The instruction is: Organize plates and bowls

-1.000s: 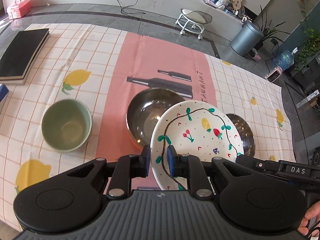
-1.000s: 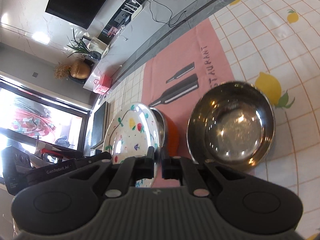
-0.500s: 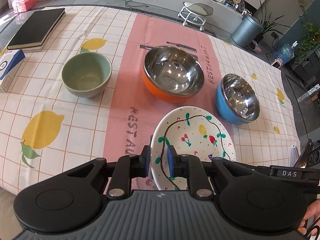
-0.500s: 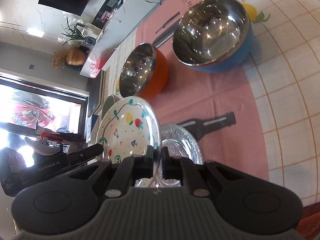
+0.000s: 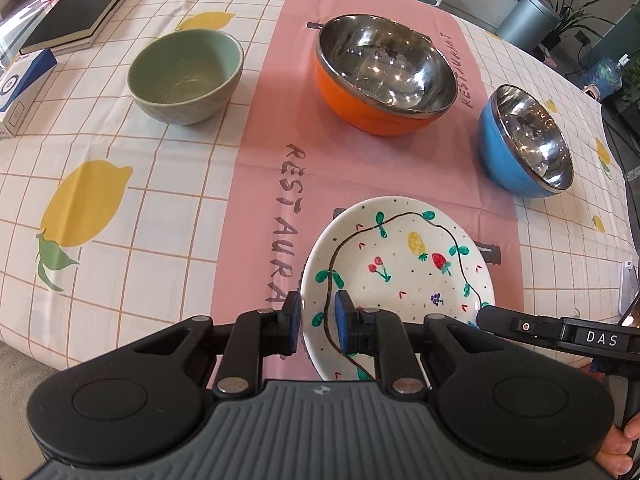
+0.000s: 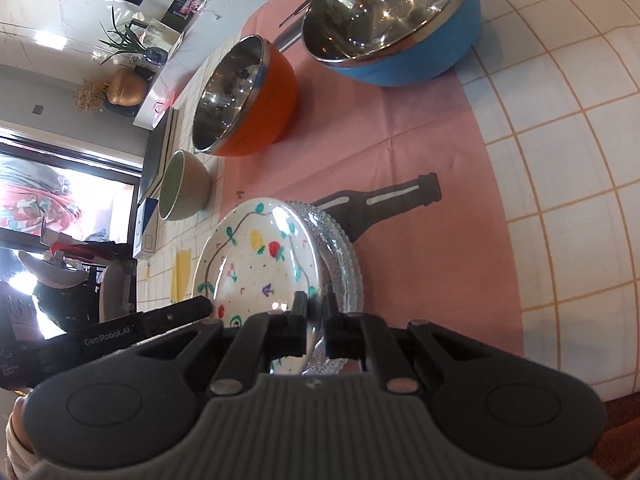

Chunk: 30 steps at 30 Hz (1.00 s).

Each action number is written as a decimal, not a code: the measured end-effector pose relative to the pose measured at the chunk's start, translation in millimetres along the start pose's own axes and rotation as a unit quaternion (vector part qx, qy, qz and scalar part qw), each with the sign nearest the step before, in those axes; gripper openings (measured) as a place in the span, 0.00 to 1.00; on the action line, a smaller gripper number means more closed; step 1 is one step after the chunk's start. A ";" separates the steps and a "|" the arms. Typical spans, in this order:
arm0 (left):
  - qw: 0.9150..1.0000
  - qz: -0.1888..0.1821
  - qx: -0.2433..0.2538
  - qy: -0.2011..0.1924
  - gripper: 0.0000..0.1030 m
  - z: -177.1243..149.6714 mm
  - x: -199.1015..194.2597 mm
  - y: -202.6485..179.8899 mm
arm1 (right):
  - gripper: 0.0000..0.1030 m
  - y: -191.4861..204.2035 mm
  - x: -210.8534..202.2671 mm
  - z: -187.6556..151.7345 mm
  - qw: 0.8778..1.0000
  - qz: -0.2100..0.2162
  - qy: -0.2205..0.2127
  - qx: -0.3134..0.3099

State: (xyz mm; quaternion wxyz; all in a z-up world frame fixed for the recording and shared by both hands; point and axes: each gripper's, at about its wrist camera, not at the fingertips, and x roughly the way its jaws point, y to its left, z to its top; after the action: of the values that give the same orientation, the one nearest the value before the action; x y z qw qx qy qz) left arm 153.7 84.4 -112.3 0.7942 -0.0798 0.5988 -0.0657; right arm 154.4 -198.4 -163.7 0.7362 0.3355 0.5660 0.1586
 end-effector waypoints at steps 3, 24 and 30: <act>1.000 0.002 -0.004 0.008 0.20 0.7 5.4 -0.5 | 0.05 0.3 1.9 0.8 1.000 -0.010 0.003 -0.006; 0.999 0.016 0.003 0.032 0.20 1.8 20.5 0.9 | 0.06 28.2 9.5 -1.0 0.992 -0.081 -0.001 -0.099; 0.999 0.025 0.014 0.032 0.21 2.3 20.3 -1.9 | 0.09 43.1 13.8 -6.1 0.983 -0.112 -0.001 -0.148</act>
State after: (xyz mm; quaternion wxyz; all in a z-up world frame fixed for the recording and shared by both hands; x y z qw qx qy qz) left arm 161.4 78.6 -130.3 0.7771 -0.0514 0.6248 -0.0564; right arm 159.2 -156.7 -145.5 0.7912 0.1576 0.5698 0.1565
